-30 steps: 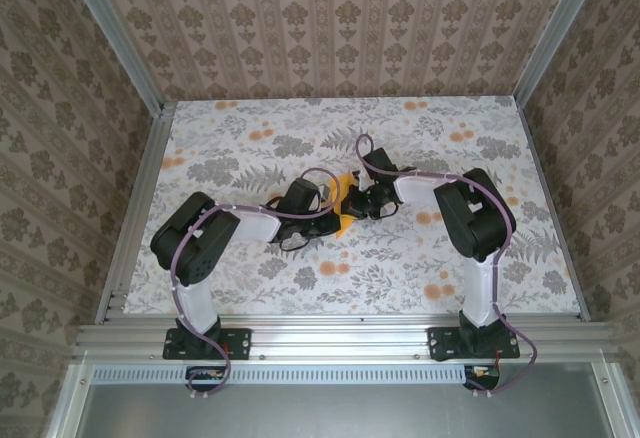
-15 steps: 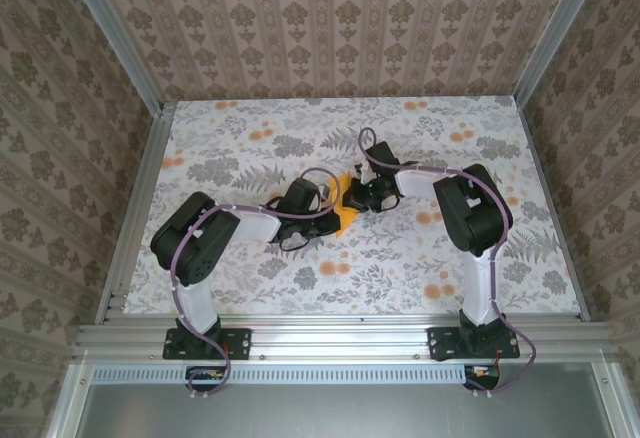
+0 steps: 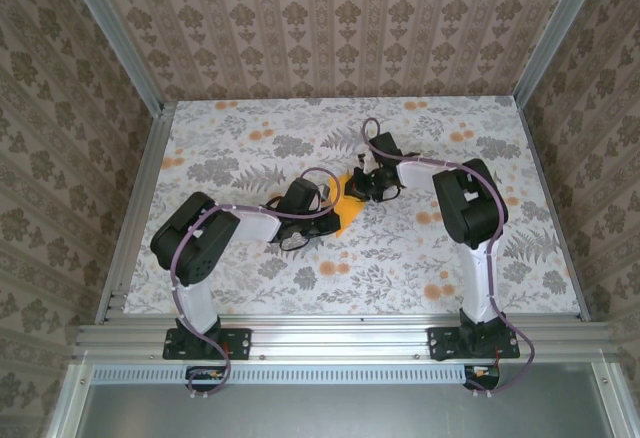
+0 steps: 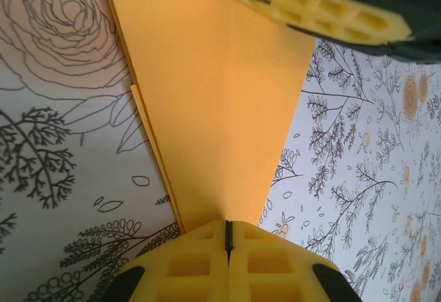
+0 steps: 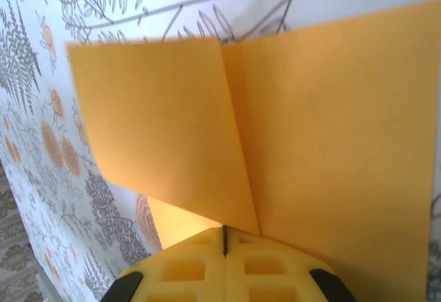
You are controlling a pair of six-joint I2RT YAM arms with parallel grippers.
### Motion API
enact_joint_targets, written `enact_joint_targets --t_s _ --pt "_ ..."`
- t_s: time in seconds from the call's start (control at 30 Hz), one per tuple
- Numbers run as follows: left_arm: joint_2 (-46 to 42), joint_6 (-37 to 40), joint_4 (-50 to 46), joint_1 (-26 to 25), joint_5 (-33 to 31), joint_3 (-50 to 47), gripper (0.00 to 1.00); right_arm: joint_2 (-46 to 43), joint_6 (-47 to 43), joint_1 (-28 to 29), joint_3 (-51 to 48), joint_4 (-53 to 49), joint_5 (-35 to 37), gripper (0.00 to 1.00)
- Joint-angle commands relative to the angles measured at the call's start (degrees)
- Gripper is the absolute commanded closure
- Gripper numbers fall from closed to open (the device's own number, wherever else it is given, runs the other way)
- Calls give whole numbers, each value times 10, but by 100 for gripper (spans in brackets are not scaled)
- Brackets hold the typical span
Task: Fold a paper plane with a square sheet of paper (pick it up from the middle)
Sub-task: Fourth fold the wing at the center of the table.
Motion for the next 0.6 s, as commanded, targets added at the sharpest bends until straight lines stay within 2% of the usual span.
enact_joint_targets --t_s 0.0,0.57 --pt "21 15 -160 -15 15 -37 100 31 -14 -41 28 43 132 100" --pt "18 20 -163 -19 18 -37 100 69 10 -64 112 20 134 98"
